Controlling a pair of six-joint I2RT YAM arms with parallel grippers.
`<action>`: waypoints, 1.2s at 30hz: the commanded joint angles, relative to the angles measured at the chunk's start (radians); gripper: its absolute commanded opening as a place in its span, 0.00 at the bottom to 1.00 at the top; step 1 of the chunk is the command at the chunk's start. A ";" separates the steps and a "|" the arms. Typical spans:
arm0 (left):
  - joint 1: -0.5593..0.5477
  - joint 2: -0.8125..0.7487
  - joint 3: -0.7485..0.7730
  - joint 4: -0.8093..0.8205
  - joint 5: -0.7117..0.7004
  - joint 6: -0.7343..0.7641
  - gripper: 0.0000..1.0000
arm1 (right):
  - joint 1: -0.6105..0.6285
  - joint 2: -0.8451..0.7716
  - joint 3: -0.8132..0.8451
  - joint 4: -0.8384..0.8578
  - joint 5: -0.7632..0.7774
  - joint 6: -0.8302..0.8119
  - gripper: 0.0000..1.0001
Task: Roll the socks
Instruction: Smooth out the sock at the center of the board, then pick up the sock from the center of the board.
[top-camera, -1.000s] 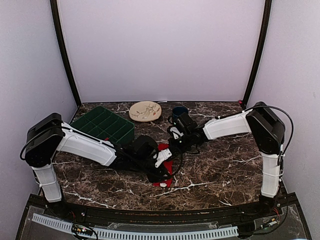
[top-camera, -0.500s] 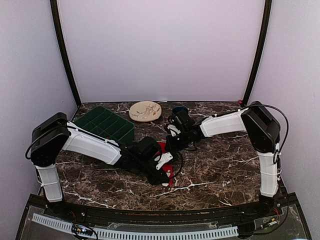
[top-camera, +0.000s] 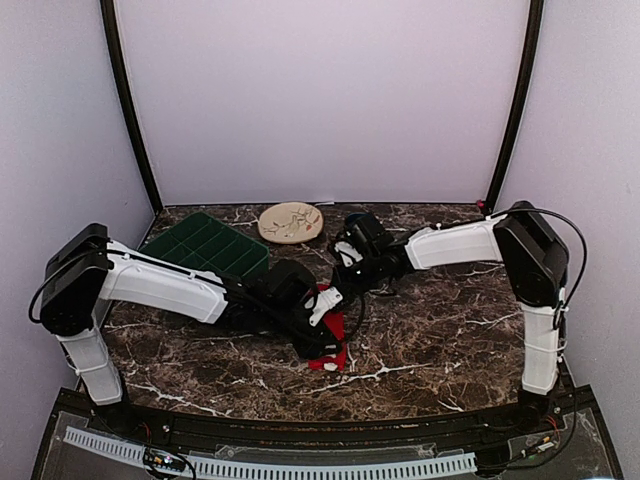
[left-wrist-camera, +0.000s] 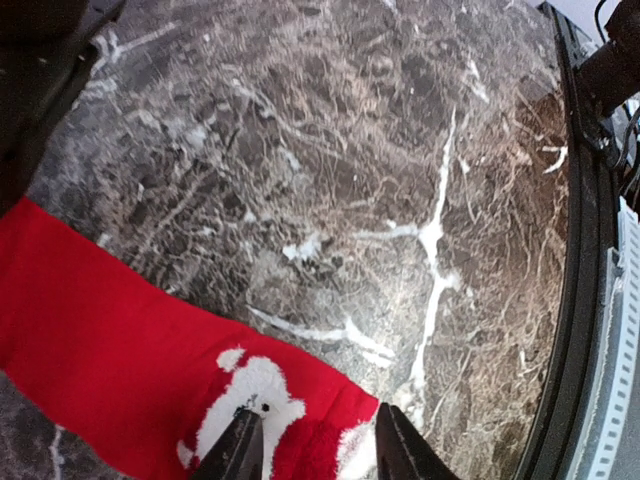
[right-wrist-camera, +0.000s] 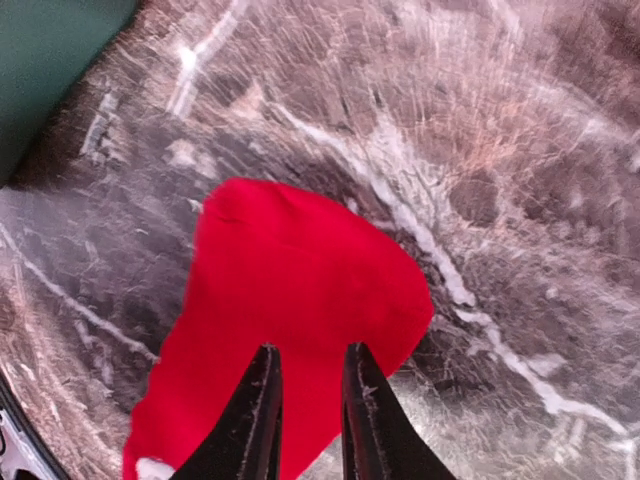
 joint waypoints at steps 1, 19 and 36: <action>-0.004 -0.153 -0.048 0.033 -0.065 -0.015 0.41 | -0.010 -0.121 -0.010 0.032 0.024 -0.043 0.23; 0.011 -0.504 -0.262 0.331 -0.441 0.111 0.20 | -0.078 -0.551 -0.360 0.550 0.288 -0.010 1.00; 0.154 -0.498 -0.329 0.307 -0.315 -0.018 0.95 | -0.147 -0.570 -0.291 0.358 0.141 -0.196 0.87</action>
